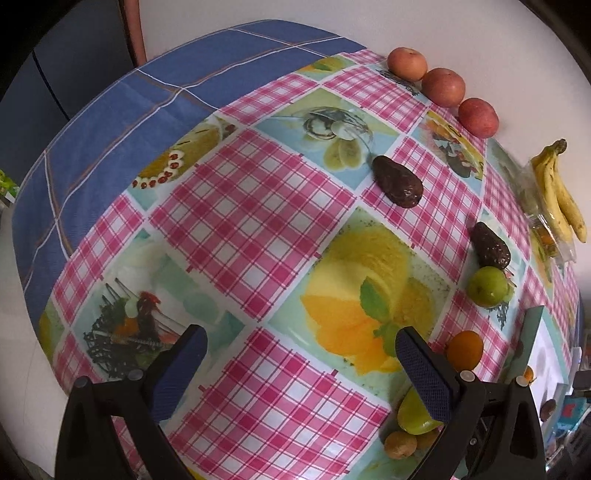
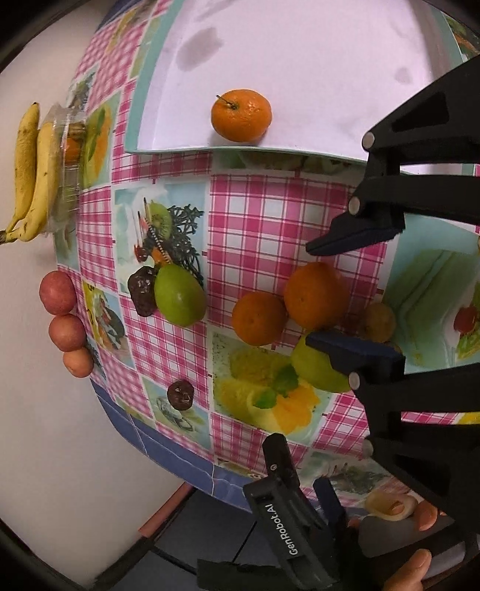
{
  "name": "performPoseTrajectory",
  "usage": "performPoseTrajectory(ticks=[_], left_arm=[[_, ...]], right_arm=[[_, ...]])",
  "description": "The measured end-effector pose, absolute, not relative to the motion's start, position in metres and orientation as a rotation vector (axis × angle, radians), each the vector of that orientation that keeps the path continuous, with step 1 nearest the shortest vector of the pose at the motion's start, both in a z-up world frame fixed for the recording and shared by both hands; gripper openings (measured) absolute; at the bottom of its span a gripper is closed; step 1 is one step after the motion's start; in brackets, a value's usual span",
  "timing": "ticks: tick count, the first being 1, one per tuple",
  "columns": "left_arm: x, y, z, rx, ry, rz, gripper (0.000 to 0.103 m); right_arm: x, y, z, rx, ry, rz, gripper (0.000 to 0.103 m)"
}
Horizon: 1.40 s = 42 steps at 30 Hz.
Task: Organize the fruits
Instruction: 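Move the right tool to a tangerine while the left tool approaches a green pear-like fruit, then grasp the tangerine with the right tool while the left tool grasps the green fruit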
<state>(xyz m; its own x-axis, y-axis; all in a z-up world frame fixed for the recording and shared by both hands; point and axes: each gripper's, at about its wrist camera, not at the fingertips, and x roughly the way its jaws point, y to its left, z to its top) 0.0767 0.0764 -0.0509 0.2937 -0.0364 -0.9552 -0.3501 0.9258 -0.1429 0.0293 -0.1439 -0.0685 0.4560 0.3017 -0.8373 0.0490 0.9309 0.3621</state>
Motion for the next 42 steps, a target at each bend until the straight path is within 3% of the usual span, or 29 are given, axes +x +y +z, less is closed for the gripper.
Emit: performPoseTrajectory(ticks=[17, 28, 35, 42], left_arm=[[0.082, 0.039, -0.051, -0.336, 1.291, 0.055, 0.101], [0.076, 0.007, -0.054, -0.288, 1.325, -0.075, 0.084], [0.072, -0.011, -0.059, -0.255, 1.352, -0.134, 0.08], [0.069, -0.022, -0.066, -0.237, 1.378, -0.156, 0.063]], right_arm=[[0.013, -0.177, -0.043, 0.378, 1.024, 0.073, 0.039], [-0.004, -0.219, -0.02, 0.403, 0.963, -0.045, 0.039], [-0.013, -0.241, -0.018, 0.425, 0.96, -0.108, 0.039], [-0.015, -0.247, -0.02, 0.432, 0.968, -0.121, 0.039]])
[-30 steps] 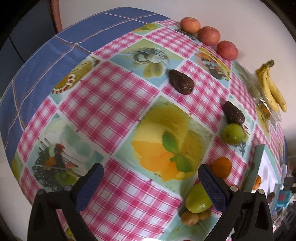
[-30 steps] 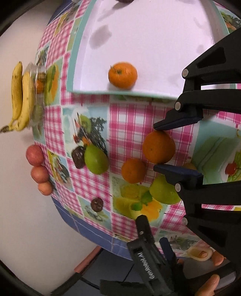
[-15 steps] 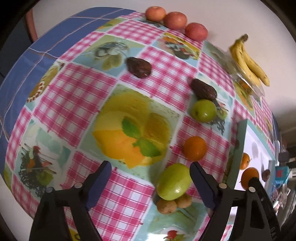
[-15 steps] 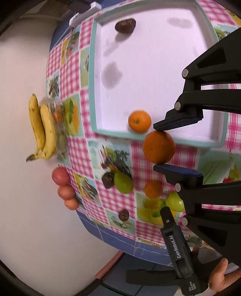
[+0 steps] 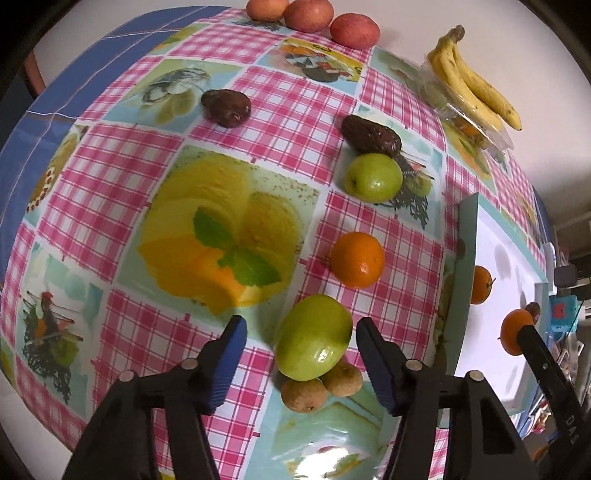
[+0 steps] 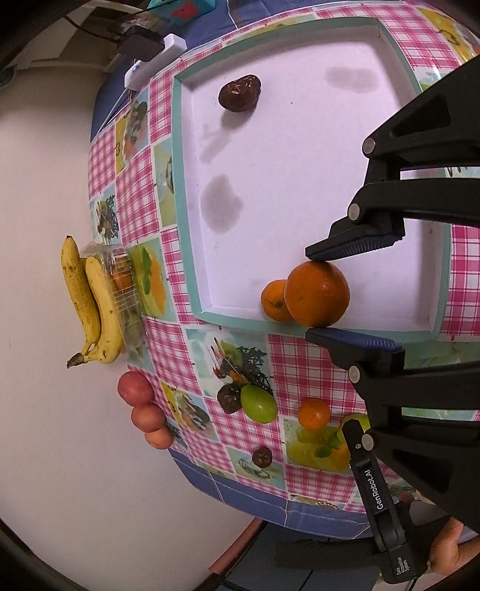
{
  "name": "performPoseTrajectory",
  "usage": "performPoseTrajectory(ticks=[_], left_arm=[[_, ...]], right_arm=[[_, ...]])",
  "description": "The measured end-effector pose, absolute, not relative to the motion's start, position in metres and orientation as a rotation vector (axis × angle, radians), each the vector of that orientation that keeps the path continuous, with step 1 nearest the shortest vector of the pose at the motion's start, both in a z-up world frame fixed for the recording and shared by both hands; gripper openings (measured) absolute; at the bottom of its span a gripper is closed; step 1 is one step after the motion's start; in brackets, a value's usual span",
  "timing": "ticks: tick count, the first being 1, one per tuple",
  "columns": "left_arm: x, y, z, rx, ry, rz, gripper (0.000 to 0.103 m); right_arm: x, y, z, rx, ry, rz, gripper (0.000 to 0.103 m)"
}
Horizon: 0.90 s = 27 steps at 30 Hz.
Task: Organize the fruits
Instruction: 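Grasp the tangerine with the right tool while the left tool grasps the green fruit, then carry the tangerine and the green fruit over the white tray with both tools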
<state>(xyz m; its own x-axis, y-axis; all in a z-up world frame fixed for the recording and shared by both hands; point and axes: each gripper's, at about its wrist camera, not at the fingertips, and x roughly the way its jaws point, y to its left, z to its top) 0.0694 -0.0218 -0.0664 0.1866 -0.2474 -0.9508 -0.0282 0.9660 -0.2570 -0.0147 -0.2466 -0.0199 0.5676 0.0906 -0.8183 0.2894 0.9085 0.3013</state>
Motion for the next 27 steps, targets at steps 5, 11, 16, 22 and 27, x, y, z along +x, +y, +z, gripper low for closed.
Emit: performPoseTrajectory(ticks=[5, 11, 16, 22, 27], left_arm=[[0.069, -0.026, -0.073, -0.253, 1.396, -0.164, 0.058], [0.071, -0.026, -0.078, -0.308, 1.409, -0.173, 0.054], [0.07, -0.019, -0.077, -0.347, 1.412, -0.178, 0.048], [0.069, -0.014, -0.074, -0.368, 1.401, -0.158, 0.048], [0.07, -0.009, -0.062, -0.366, 1.352, -0.133, 0.048]], right_arm=[[-0.015, -0.246, -0.021, 0.43, 0.973, -0.117, 0.039], [-0.015, -0.246, -0.022, 0.43, 0.979, -0.114, 0.039], [-0.016, -0.25, -0.024, 0.441, 0.985, -0.125, 0.039], [-0.018, -0.256, -0.025, 0.451, 0.991, -0.142, 0.039], [-0.024, -0.273, -0.027, 0.476, 0.997, -0.185, 0.039]])
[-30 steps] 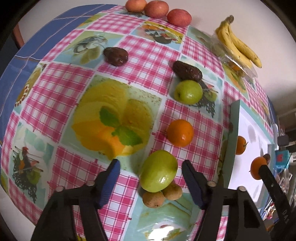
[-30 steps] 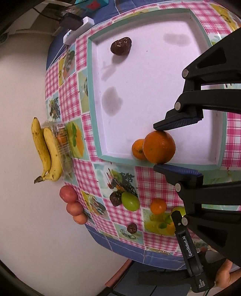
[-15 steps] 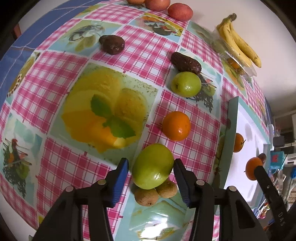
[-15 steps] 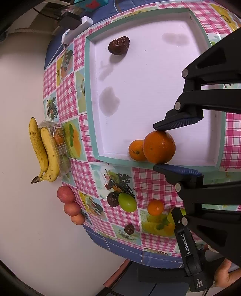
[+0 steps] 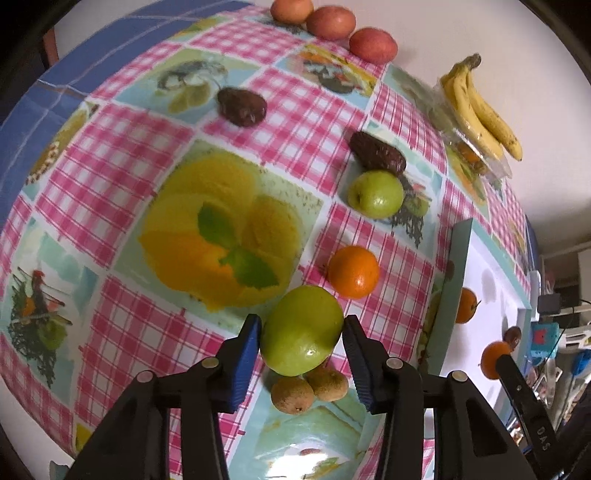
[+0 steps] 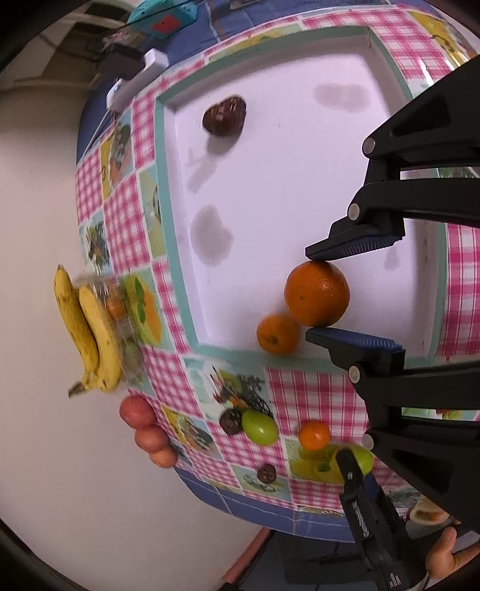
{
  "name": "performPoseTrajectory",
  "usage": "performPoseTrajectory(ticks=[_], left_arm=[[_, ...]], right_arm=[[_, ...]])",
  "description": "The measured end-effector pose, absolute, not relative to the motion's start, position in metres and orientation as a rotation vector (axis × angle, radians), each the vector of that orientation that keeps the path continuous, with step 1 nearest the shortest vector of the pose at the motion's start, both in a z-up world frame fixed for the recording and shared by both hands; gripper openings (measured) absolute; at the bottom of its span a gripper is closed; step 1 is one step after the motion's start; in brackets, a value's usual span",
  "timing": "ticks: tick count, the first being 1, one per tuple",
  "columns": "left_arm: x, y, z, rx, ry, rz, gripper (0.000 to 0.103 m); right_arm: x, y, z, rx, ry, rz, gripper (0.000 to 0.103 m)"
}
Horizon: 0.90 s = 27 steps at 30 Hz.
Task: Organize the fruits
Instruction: 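Carry the tangerine and the green fruit over the white tray with both tools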
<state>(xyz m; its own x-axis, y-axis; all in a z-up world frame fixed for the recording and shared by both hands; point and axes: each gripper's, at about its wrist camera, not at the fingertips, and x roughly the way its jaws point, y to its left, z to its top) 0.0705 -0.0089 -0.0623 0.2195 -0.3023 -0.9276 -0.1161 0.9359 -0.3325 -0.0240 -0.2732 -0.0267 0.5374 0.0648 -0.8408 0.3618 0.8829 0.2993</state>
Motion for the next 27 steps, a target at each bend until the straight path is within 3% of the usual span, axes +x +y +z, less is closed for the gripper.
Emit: performPoseTrajectory(ticks=[16, 27], left_arm=[[0.047, -0.087, -0.029, -0.255, 1.269, -0.321, 0.048], [0.013, -0.16, -0.026, -0.121, 1.255, -0.524, 0.048]], right_arm=[[-0.087, -0.391, -0.027, 0.553, 0.992, -0.516, 0.039], [-0.099, -0.404, -0.03, 0.558, 0.994, -0.546, 0.039]])
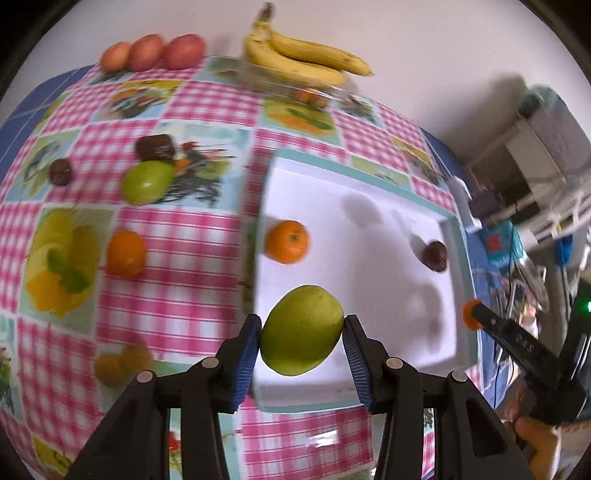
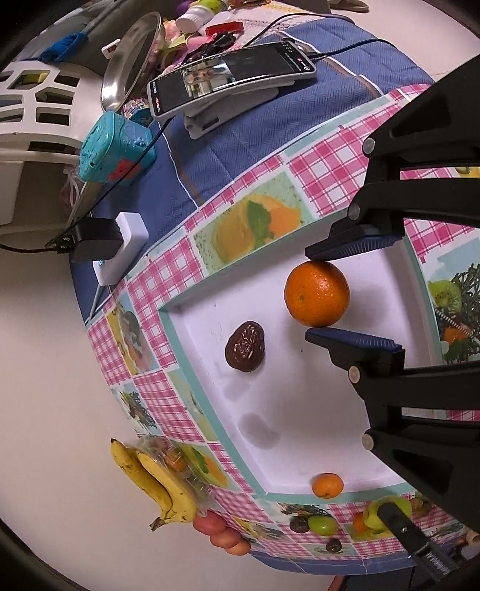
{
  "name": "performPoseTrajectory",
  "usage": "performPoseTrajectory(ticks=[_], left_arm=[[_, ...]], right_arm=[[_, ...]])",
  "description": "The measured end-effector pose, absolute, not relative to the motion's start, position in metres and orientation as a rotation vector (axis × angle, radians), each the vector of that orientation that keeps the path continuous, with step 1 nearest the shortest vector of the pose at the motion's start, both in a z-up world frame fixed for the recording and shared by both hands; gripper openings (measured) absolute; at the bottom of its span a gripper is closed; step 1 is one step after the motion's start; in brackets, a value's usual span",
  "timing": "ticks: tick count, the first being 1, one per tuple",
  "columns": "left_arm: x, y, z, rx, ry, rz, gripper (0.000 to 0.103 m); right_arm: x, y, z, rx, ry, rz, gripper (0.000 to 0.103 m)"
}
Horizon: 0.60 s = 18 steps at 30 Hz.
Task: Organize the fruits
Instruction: 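Carry the tangerine and the green fruit over the white tray with both tools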
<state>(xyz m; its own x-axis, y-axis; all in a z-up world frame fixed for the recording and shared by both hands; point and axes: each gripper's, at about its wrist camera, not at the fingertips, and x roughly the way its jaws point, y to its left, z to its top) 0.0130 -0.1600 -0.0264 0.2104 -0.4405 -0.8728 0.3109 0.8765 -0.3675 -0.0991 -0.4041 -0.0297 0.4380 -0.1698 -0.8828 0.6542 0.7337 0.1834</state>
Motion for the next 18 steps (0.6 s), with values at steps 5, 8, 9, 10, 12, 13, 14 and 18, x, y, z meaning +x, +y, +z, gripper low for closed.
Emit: performPoseTrajectory(ticks=[5, 8, 9, 10, 12, 13, 14, 18], left_arm=[[0.007, -0.177, -0.04, -0.024, 1.254, -0.535, 0.048], [0.007, -0.182, -0.05, -0.013, 1.28, -0.534, 0.048], [0.008, -0.182, -0.052, -0.013, 1.287, -0.534, 0.048], [0.008, -0.183, -0.055, -0.009, 1.295, -0.534, 0.048], [0.007, -0.185, -0.06, 0.006, 1.302, -0.529, 0.048], [0.007, -0.185, -0.063, 0.017, 1.309, -0.524, 0.048], [0.007, -0.186, -0.065, 0.02, 1.316, -0.525, 0.048], [0.006, -0.187, -0.066, 0.036, 1.307, -0.523, 0.048]], right_arm=[[-0.093, -0.403, -0.046, 0.562, 1.045, -0.54, 0.039], [-0.091, -0.403, -0.053, 0.568, 1.067, -0.535, 0.039], [-0.09, -0.402, -0.055, 0.567, 1.072, -0.533, 0.039], [-0.089, -0.402, -0.057, 0.567, 1.081, -0.532, 0.039], [-0.088, -0.401, -0.059, 0.56, 1.083, -0.535, 0.039], [-0.087, -0.401, -0.058, 0.553, 1.084, -0.536, 0.039], [-0.087, -0.4, -0.058, 0.546, 1.085, -0.536, 0.039], [-0.087, -0.399, -0.059, 0.543, 1.088, -0.537, 0.039]])
